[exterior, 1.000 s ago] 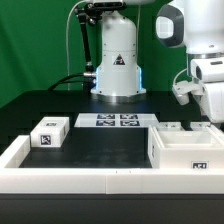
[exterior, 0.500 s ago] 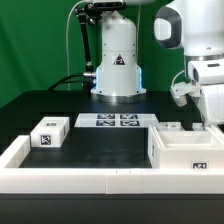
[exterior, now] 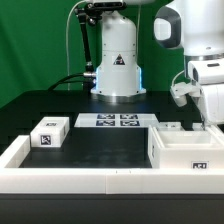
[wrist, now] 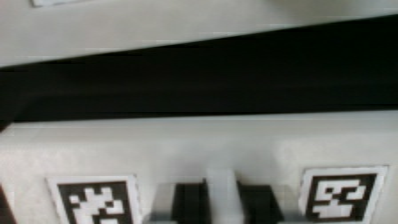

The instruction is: Assemble cabinet

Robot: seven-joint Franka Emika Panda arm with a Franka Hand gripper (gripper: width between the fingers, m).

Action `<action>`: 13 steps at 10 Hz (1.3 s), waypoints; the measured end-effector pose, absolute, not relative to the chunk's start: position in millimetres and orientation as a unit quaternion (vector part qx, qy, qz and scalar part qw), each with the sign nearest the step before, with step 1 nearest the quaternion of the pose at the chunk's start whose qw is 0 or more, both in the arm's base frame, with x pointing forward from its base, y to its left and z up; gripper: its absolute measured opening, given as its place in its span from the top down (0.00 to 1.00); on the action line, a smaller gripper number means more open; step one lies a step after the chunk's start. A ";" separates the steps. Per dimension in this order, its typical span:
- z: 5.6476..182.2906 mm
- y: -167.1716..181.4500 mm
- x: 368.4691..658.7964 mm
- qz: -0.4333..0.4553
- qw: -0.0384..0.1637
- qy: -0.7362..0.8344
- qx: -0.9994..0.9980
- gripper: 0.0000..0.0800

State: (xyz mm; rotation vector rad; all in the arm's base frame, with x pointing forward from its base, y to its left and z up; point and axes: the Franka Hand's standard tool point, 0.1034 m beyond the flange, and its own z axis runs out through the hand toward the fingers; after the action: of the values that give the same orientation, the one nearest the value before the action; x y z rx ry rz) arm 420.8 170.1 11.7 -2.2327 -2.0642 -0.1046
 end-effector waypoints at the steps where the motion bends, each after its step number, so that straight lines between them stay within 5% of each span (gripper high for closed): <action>1: 21.0 165.4 423.1 -0.027 0.046 -0.678 -0.733 0.91; 5: 61.3 146.7 437.8 -0.023 0.021 -0.677 -0.735 0.91; 9: 60.6 109.2 446.9 -0.022 0.019 -0.666 -0.745 0.91; 13: 58.1 110.6 449.2 -0.022 0.021 -0.665 -0.746 0.91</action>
Offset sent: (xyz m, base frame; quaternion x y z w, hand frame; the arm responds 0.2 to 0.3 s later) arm 0.0047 -0.0189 0.0523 -0.0010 -0.0415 -0.0072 0.9991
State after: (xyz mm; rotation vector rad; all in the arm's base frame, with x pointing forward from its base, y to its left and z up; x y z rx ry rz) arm 449.2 110.6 58.1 -2.3137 -2.0605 -0.0680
